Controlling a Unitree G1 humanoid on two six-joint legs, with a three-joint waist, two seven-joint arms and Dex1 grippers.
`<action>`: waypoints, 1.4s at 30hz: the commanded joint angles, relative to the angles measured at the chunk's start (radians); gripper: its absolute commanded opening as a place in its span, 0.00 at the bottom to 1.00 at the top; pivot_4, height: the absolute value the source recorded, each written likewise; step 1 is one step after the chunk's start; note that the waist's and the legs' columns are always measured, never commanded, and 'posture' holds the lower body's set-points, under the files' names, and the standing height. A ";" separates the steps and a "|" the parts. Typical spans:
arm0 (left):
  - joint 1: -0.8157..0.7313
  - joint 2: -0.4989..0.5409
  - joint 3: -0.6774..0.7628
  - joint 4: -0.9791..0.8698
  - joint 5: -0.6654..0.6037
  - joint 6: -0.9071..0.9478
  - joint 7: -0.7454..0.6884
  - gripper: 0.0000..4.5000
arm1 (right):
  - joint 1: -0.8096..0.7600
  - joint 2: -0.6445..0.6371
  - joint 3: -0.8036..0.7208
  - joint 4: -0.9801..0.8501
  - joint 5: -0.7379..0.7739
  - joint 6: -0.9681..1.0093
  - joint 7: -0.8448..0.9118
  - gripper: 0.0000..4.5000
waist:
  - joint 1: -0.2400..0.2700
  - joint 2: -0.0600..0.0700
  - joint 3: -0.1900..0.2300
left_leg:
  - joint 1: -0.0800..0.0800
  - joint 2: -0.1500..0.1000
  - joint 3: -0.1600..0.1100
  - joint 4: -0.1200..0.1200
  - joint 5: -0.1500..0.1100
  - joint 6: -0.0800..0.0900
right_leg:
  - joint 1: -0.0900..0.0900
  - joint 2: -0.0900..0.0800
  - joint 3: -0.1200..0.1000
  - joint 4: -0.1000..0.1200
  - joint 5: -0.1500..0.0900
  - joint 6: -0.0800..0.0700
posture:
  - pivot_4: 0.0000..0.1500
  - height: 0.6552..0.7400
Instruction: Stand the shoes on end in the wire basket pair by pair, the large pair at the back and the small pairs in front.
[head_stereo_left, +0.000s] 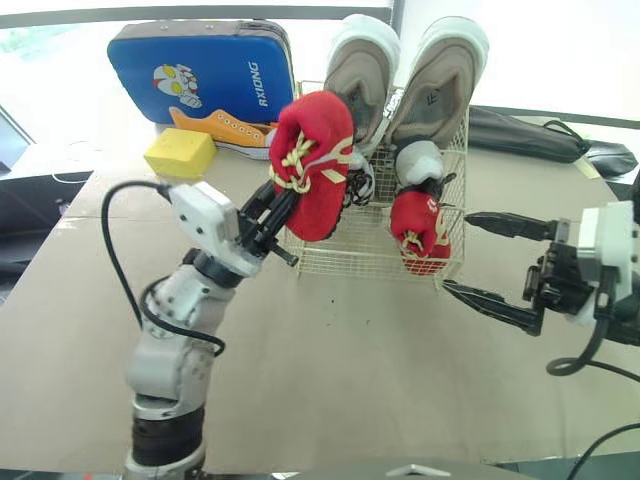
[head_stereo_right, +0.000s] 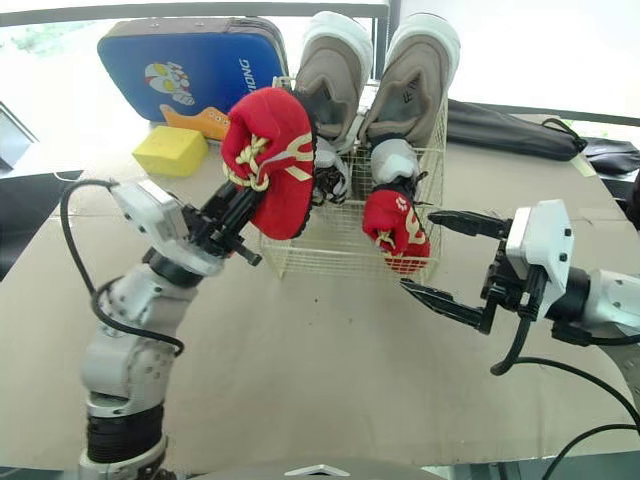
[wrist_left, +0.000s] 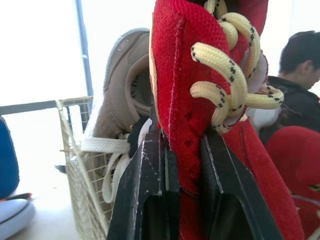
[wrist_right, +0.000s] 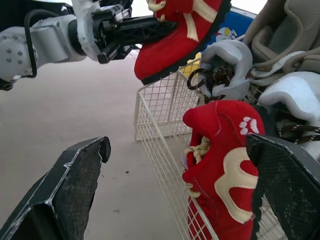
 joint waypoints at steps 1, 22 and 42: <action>0.000 -0.050 -0.055 0.202 0.172 -0.343 0.022 0.05 | 0.020 -0.017 -0.062 -0.033 0.040 0.001 -0.022 1.00 | 0.005 -0.001 -0.001 | 0.000 0.000 0.000 0.000 0.000 0.000 | 0.000 0.000 0.000 0.000 0.000 0.000 | 1.00 1.00; -0.006 -0.041 -0.205 0.468 0.158 -0.614 0.006 0.28 | 0.144 -0.064 -0.166 -0.112 0.155 0.014 -0.121 1.00 | 0.020 -0.002 -0.007 | -0.001 0.000 0.000 0.005 -0.003 0.005 | 0.002 0.000 -0.003 0.000 0.003 0.006 | 1.00 1.00; 0.421 0.440 0.038 -0.180 -0.503 0.143 -0.212 0.63 | 0.378 0.015 -0.217 -0.083 0.004 -0.066 -0.034 1.00 | 0.014 0.007 -0.001 | -0.001 0.003 0.000 0.004 -0.004 0.005 | 0.001 0.001 -0.002 -0.001 0.000 0.010 | 1.00 1.00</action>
